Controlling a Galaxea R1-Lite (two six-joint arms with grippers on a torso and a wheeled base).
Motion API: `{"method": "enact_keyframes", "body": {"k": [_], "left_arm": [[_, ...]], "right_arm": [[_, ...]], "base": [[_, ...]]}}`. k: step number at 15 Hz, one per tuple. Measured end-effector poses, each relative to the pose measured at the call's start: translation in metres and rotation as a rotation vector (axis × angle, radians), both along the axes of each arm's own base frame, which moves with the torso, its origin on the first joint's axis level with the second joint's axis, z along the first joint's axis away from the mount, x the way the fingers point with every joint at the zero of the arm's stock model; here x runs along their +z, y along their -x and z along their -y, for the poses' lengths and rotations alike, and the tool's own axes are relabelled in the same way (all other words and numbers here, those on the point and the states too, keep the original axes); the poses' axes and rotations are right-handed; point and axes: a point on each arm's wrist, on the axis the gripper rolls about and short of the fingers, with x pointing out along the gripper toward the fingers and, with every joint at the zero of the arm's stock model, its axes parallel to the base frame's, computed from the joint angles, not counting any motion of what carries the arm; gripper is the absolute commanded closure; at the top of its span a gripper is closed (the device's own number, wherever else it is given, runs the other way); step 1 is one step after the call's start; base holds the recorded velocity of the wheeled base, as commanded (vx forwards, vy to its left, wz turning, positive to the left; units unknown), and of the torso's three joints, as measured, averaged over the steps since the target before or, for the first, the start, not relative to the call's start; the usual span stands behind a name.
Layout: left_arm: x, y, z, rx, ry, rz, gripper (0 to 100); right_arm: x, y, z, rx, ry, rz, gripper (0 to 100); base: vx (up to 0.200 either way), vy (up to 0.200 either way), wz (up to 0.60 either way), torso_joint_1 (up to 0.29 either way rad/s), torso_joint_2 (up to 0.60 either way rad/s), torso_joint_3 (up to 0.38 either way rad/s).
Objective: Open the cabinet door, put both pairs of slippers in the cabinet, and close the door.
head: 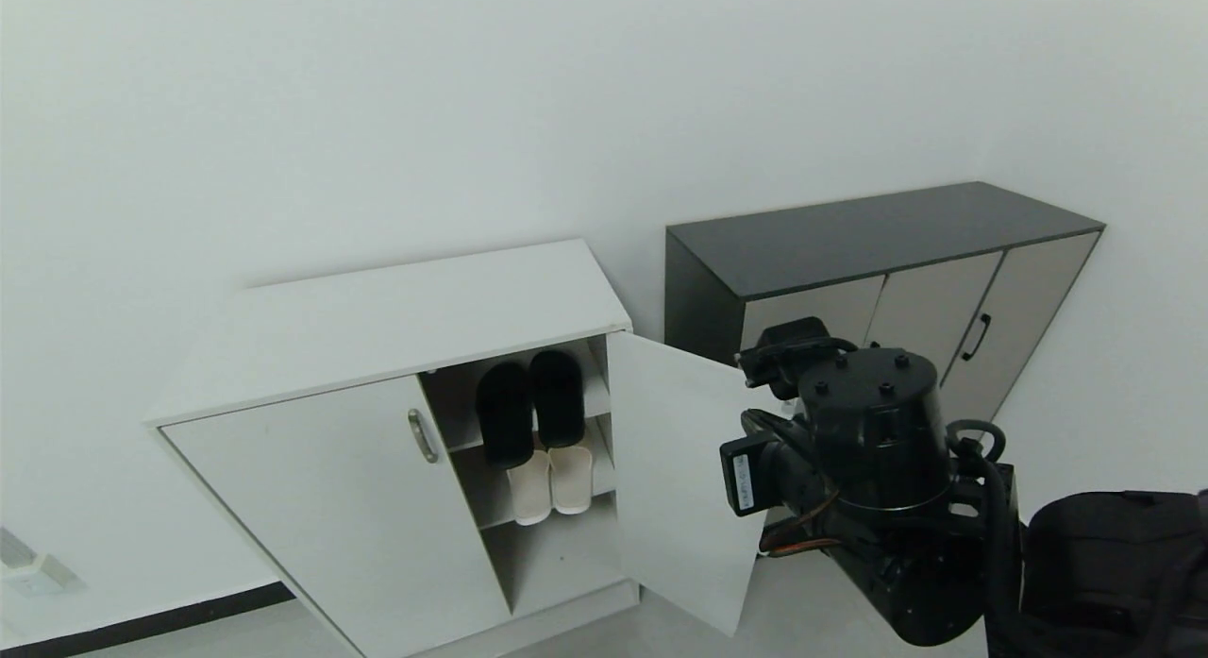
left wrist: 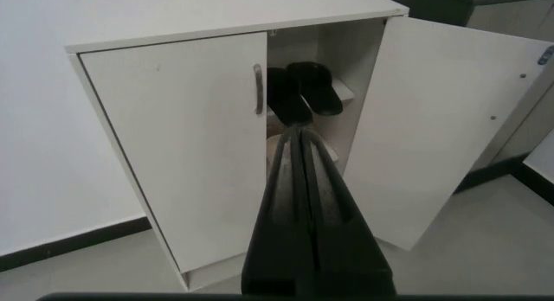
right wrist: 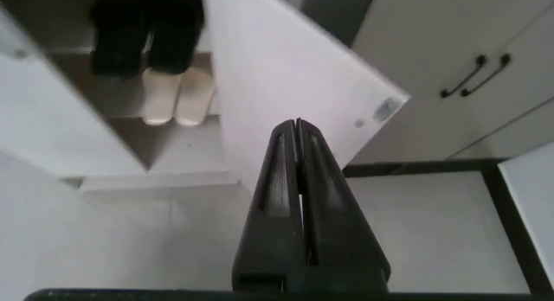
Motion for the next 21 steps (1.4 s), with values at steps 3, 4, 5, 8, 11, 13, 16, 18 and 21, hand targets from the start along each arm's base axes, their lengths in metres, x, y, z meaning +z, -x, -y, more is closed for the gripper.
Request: {"method": "enact_keyframes", "body": {"k": [3,4,5,8,11,13,16,18,21], "left_arm": [[0.000,0.000,0.000,0.001,0.000,-0.001,100],[0.000,0.000,0.000,0.000,0.000,0.000,100],[0.000,0.000,0.000,0.001,0.000,0.000,100],[0.000,0.000,0.000,0.000,0.000,0.000,100],[0.000,0.000,0.000,0.000,0.001,0.000,100],[0.000,0.000,0.000,0.000,0.001,0.000,100],[0.000,0.000,0.000,0.000,0.000,0.000,100],[0.000,0.000,0.000,0.000,0.001,0.000,100],[0.000,0.000,0.000,0.000,0.000,0.000,100]], "right_arm": [[0.000,0.000,0.000,-0.002,-0.001,0.001,100],[0.000,-0.001,0.001,-0.006,0.000,0.000,100],[0.000,-0.002,0.002,-0.007,-0.001,0.000,100],[0.004,-0.020,0.015,-0.013,-0.017,-0.001,100],[0.010,-0.049,0.037,-0.051,-0.052,0.001,100],[0.016,-0.076,0.055,-0.087,-0.083,0.012,100],[0.022,-0.113,0.071,-0.130,-0.113,0.034,100],[0.022,-0.130,0.075,-0.139,-0.115,0.027,100],[0.030,-0.147,0.074,-0.145,-0.114,0.017,100]], "base": [[-0.067,0.000,0.00,-0.004,0.00,0.001],[0.000,0.000,0.00,0.000,0.00,0.000],[0.000,0.000,0.00,0.000,0.00,0.000],[0.000,0.000,0.00,0.000,0.00,0.000],[0.000,0.000,0.00,0.000,0.00,0.000],[0.000,0.000,0.00,0.000,0.00,0.000],[0.000,0.000,0.00,0.000,0.00,0.000],[0.000,0.000,0.00,0.000,0.00,0.000],[0.000,0.000,0.00,0.000,0.00,0.000]]}}
